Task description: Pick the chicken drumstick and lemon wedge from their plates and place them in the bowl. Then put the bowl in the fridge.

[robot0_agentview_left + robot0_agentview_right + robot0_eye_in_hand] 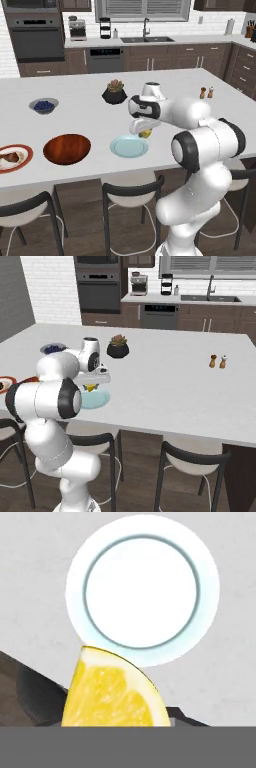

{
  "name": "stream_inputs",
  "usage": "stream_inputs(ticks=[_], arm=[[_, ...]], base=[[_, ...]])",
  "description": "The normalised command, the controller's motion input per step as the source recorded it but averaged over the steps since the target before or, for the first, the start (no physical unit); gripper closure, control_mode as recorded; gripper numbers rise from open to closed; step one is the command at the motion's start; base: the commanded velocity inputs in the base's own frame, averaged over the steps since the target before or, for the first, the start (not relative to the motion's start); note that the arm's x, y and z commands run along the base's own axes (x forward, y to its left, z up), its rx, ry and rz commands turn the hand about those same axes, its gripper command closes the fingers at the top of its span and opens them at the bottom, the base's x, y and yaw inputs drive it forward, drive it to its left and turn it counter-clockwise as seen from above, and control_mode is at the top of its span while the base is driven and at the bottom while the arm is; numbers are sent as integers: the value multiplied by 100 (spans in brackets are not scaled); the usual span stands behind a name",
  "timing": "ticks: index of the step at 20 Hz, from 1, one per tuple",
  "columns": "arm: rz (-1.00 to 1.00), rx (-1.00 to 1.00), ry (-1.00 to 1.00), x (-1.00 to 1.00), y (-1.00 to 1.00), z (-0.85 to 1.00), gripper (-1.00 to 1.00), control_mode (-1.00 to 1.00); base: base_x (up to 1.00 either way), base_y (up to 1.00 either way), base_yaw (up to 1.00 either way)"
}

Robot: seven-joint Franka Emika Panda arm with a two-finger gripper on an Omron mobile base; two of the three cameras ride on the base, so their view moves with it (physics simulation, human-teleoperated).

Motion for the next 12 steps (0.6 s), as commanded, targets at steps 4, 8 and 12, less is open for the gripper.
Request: stream_inputs(ticks=[4, 8, 12], arm=[[-40, 0, 4, -96, -36, 62, 100, -100], [-36, 0, 1, -99, -42, 64, 100, -100], [-31, -2, 0, -95, -26, 55, 100, -100]], base=[[0, 0, 0], [0, 0, 0], [0, 0, 0]])
